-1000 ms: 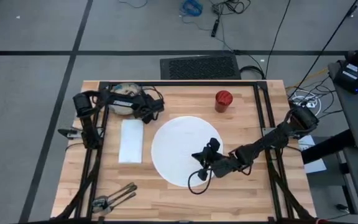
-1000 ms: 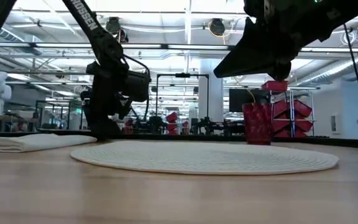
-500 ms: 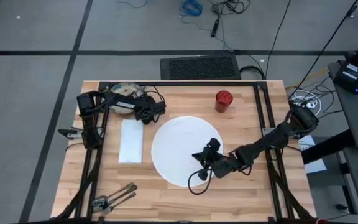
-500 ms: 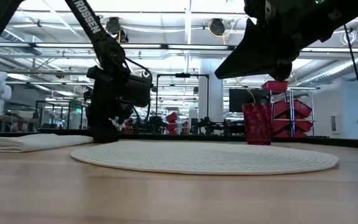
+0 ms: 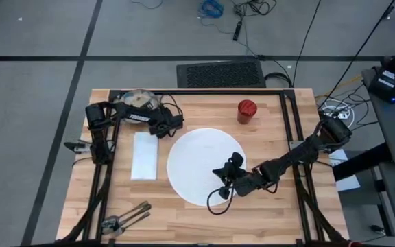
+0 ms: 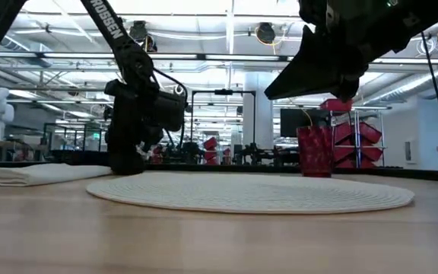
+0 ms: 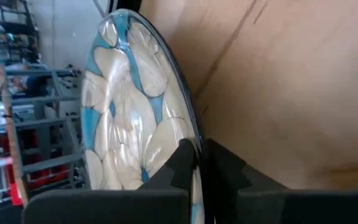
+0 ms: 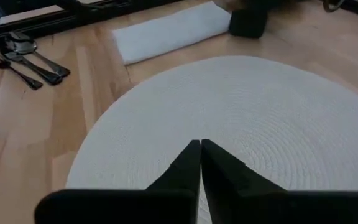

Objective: Set table place
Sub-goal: Put the blue patterned plate on the white mat

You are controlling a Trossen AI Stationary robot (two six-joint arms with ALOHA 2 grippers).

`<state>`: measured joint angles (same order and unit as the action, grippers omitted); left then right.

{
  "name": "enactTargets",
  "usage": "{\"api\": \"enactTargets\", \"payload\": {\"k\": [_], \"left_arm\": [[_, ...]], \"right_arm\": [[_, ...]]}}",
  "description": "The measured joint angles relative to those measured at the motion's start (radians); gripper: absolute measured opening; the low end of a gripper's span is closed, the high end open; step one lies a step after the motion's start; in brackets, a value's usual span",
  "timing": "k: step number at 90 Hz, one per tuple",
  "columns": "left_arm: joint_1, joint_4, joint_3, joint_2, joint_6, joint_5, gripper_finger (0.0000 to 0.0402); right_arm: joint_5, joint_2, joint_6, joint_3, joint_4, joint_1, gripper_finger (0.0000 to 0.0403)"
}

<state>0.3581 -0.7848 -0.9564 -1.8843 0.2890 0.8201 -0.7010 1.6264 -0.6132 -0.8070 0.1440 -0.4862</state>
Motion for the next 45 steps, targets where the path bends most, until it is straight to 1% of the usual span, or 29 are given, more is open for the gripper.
{"api": "enactTargets", "payload": {"k": [13, 26, 32, 39, 45], "left_arm": [[-0.054, -0.078, 0.0, 0.003, 0.072, 0.031, 0.0006], [-0.118, -0.203, -0.015, 0.005, 0.139, 0.043, 0.0004], [-0.153, -0.242, -0.029, 0.005, 0.156, 0.089, 0.0002], [-0.192, -0.236, -0.046, 0.006, 0.158, 0.145, 0.0002], [-0.225, -0.235, -0.065, 0.006, 0.166, 0.166, 0.0001]], "right_arm": [[0.0, 0.0, -0.002, 0.0, 0.0, 0.0, 0.0], [0.0, 0.0, -0.002, 0.0, -0.003, 0.0, 0.0], [0.0, 0.0, -0.002, -0.001, -0.004, 0.0, 0.0], [-0.001, 0.0, -0.002, 0.0, -0.004, 0.001, 0.0], [-0.001, 0.0, -0.002, -0.001, -0.003, 0.001, 0.0]]}}
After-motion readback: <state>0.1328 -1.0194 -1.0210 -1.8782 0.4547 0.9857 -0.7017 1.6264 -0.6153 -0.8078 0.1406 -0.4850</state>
